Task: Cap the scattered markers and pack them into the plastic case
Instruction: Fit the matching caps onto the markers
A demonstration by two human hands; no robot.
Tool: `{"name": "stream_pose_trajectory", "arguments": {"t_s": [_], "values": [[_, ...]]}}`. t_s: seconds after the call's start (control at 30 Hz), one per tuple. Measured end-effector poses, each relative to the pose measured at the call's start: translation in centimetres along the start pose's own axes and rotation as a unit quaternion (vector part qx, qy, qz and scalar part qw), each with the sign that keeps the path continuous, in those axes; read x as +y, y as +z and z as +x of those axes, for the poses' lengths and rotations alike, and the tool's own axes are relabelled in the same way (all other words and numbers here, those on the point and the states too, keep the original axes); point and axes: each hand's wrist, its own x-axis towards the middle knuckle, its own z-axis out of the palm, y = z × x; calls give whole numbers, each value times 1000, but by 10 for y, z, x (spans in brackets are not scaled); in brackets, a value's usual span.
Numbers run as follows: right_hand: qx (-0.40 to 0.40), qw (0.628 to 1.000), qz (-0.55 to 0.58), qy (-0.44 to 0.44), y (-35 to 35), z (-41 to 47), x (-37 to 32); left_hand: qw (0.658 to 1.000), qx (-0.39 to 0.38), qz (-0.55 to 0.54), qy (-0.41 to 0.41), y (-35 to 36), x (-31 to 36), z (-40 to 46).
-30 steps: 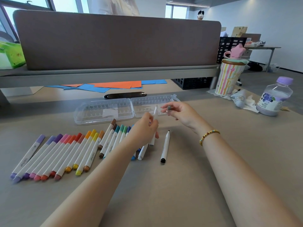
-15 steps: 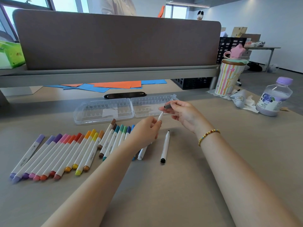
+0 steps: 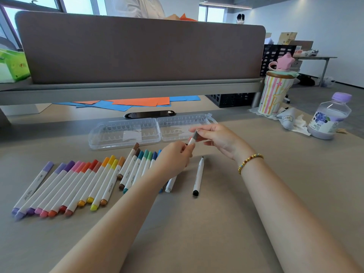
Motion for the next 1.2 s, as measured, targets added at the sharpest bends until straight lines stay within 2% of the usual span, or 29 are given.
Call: {"name": "stream_pose_trajectory", "arguments": {"t_s": [0.17, 0.3, 0.53, 0.73, 0.9, 1.03, 1.1, 1.2], "values": [[15, 999, -46, -14, 4, -1, -6, 997, 51, 52, 15, 5, 2, -2], [19, 998, -59, -20, 7, -2, -7, 995, 58, 77, 19, 8, 6, -2], [-4, 992, -125, 13, 9, 1, -2, 999, -28, 32, -33, -2, 3, 0], [103, 991, -81, 36, -4, 2, 13, 981, -24, 192, -12, 5, 6, -11], [115, 987, -105, 47, -5, 5, 24, 950, -9, 310, 31, 8, 8, -15], [105, 981, -156, 41, -3, 10, 29, 958, 23, 282, 53, 10, 11, -19], [113, 980, -160, 37, -5, 11, 31, 959, 4, 277, 58, 13, 14, -21], [122, 980, -150, 42, -9, 12, 35, 943, -37, 324, 65, 18, 14, -20]]}}
